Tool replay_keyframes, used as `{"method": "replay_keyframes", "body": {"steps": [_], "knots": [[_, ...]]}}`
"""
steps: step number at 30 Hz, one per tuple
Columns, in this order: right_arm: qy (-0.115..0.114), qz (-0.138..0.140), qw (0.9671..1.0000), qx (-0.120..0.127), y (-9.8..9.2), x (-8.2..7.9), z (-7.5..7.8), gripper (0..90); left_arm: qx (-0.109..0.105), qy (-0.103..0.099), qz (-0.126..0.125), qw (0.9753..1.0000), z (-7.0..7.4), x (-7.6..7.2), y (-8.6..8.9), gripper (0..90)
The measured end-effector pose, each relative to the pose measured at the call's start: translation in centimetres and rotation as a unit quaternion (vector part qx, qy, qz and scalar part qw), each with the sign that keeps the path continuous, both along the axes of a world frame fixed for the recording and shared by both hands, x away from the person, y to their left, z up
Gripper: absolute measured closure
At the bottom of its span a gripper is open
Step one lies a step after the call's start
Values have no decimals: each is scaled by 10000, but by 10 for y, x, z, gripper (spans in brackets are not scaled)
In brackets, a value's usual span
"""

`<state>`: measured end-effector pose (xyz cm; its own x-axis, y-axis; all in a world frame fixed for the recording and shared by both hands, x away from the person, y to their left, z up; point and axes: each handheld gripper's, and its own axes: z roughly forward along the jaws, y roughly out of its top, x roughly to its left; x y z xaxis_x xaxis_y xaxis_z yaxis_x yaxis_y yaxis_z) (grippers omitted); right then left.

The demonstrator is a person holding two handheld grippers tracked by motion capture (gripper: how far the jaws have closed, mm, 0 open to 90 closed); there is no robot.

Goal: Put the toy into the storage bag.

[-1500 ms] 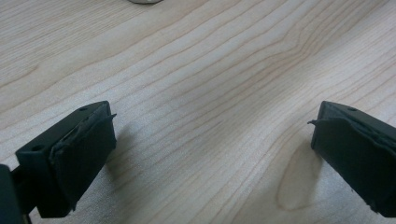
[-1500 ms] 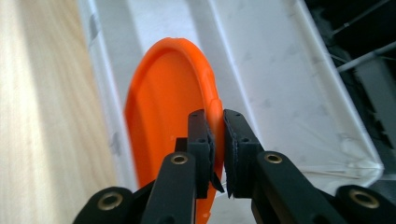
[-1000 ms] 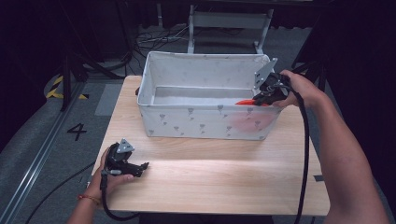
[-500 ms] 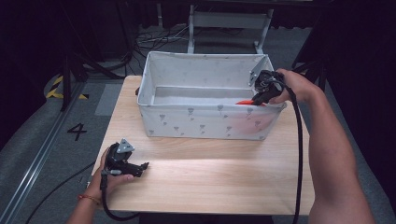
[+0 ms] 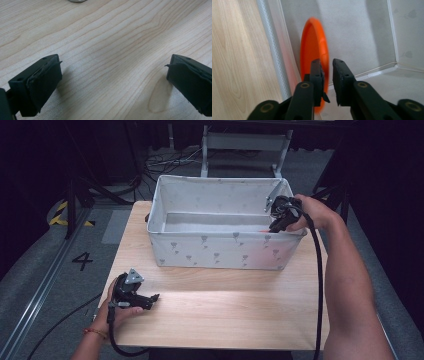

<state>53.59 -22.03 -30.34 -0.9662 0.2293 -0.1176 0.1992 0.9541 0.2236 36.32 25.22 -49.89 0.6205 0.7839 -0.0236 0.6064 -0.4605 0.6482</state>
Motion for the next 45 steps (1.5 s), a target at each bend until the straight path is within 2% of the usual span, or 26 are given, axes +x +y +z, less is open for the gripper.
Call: {"method": "replay_keyframes", "body": {"steps": [2, 8, 13, 14, 16, 18, 20, 21, 23, 26, 29, 30, 31, 34, 35, 36, 40, 41, 44, 45], "knots": [[-7, -14, 10000, -22, 0, -2, 1, 785, 0, -1, 8, 10000, 0, 0, 0, 2], [-185, -48, 9997, 133, -2, -5, 5, 748, -1, 0, 1, 10000, 0, 0, 0, 2], [-425, -171, 9979, 457, -8, -9, 8, 716, -15, 13, -1, 10000, 0, 0, 0, 2], [-420, -216, 9974, 552, -9, -10, 8, 719, -3, 0, 0, 10000, 0, 0, 0, 2], [-609, -230, 9956, 678, -11, -12, 9, 703, -1, 0, 6, 10000, 0, 0, 0, 2], [-650, -279, 9941, 828, -13, -13, 11, 687, 0, 0, 0, 10000, 0, 0, 0, 2], [-788, -441, 9914, 944, -14, -13, 13, 673, -15, 13, -1, 10000, 0, 0, 0, 2], [-788, -441, 9914, 944, -14, -13, 13, 673, -15, 13, -1, 10000, 0, 0, 0, 2], [-849, -541, 9892, 1069, -14, -15, 14, 637, -1, 1, 0, 10000, 0, 0, 0, 2], [-983, -834, 9839, 1239, -15, -15, 15, 577, -1, 0, 1, 10000, 0, 0, 0, 2], [-1140, -1020, 9762, 1538, -15, -17, 17, 502, 2, -1, 0, 10000, 0, 0, 0, 2], [-1188, -1059, 9744, 1590, -14, -19, 18, 480, -16, 12, -1, 10000, 0, 0, 0, 2], [-1300, -1123, 9710, 1665, -14, -20, 18, 419, 1, 0, 0, 10000, 0, 0, 0, 2], [-1443, -1314, 9646, 1776, -13, -24, 20, 357, -2, -1, 6, 10000, 0, 0, 0, 2], [-1507, -1372, 9610, 1869, -14, -26, 21, 332, -2, 1, 1, 10000, 0, 0, 0, 2], [-1507, -1372, 9610, 1869, -14, -26, 21, 332, -2, 1, 1, 10000, 0, 0, 0, 2], [-1769, -1541, 9486, 2126, -17, -34, 26, 275, 0, 0, 0, 10000, 0, 0, 0, 2], [-1756, -1632, 9452, 2215, -19, -36, 28, 271, 0, -2, 9, 10000, 0, 0, 0, 2], [-1828, -1760, 9385, 2341, -24, -43, 32, 254, 0, 0, 0, 10000, 0, 0, 0, 2], [-1858, -1793, 9374, 2335, -25, -44, 33, 251, 1, -1, 1, 10000, 0, 0, 0, 2]]}}
